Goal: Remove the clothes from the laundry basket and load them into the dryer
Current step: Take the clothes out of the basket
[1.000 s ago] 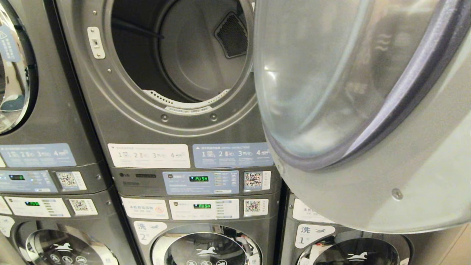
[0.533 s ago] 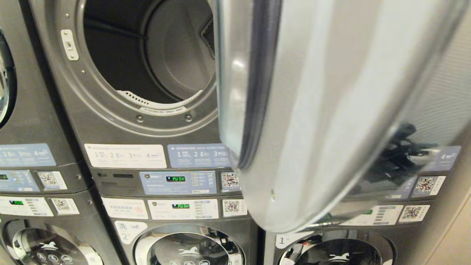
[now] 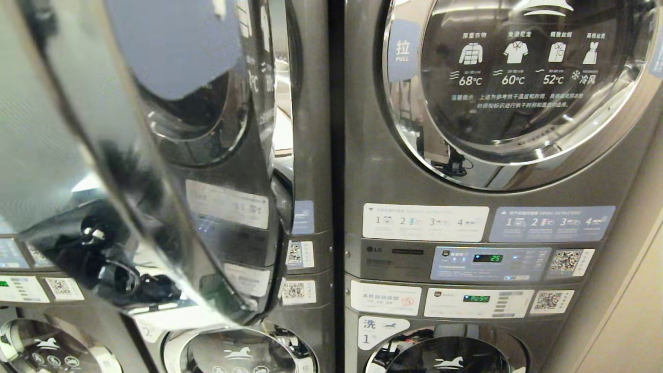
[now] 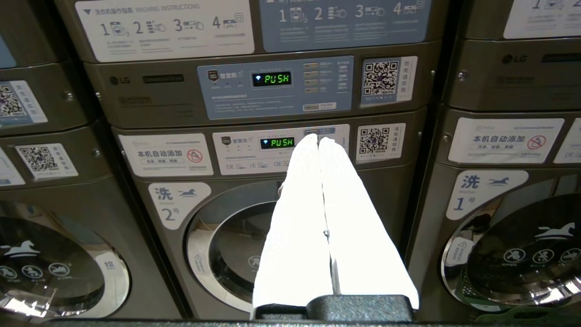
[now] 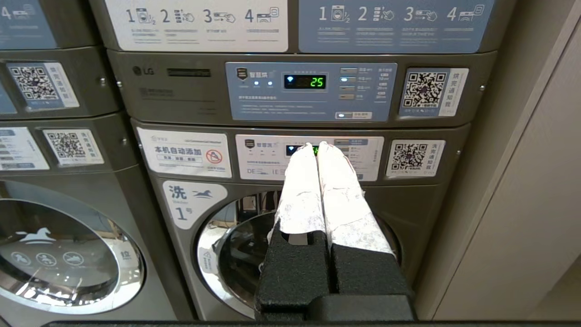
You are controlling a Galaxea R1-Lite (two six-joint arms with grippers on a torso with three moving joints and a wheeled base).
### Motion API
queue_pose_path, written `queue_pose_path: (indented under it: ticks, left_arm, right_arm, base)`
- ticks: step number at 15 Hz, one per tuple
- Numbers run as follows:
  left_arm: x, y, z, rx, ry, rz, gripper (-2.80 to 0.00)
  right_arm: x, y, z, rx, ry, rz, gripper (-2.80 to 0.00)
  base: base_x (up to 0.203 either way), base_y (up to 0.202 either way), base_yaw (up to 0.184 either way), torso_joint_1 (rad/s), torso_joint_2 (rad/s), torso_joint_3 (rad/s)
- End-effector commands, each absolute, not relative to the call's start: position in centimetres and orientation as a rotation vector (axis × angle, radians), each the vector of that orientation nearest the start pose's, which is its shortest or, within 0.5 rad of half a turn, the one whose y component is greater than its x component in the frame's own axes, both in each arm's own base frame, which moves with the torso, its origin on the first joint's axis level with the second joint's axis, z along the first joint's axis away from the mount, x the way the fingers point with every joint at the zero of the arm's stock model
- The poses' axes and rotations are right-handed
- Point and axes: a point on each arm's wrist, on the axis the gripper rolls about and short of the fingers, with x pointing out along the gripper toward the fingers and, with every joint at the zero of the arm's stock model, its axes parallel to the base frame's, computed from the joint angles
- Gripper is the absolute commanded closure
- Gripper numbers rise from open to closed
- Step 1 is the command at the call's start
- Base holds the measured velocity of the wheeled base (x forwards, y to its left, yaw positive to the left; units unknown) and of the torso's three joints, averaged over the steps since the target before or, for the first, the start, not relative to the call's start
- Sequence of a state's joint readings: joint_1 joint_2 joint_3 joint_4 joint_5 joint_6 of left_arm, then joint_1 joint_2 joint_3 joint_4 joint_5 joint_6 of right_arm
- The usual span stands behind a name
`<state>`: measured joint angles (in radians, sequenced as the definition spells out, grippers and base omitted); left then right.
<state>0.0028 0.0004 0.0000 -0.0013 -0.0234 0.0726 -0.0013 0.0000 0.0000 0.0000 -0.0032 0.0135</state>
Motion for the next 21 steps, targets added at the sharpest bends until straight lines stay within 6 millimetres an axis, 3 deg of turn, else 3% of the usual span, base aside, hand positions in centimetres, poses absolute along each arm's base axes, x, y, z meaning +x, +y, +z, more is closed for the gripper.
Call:
queue_pose_path:
  ticks: [1,21]
  left_arm:
    - [-2.27,-0.06,7.52,0.071,-0.001,-0.018,0.00]
    - [-2.27,-0.07,7.52,0.110,-0.001,-0.025,0.00]
  right_arm:
    - [-2.28,0.00,7.55,0.012,0.000,-0.005,0.00]
    - [-2.28,0.00,7.55,0.012,0.000,-0.003,0.00]
  base:
    - [0.000,-0.050,0.000,0.002,0.00,-0.002]
    - [0.000,0.000,0.000,0.000,0.00,0.000]
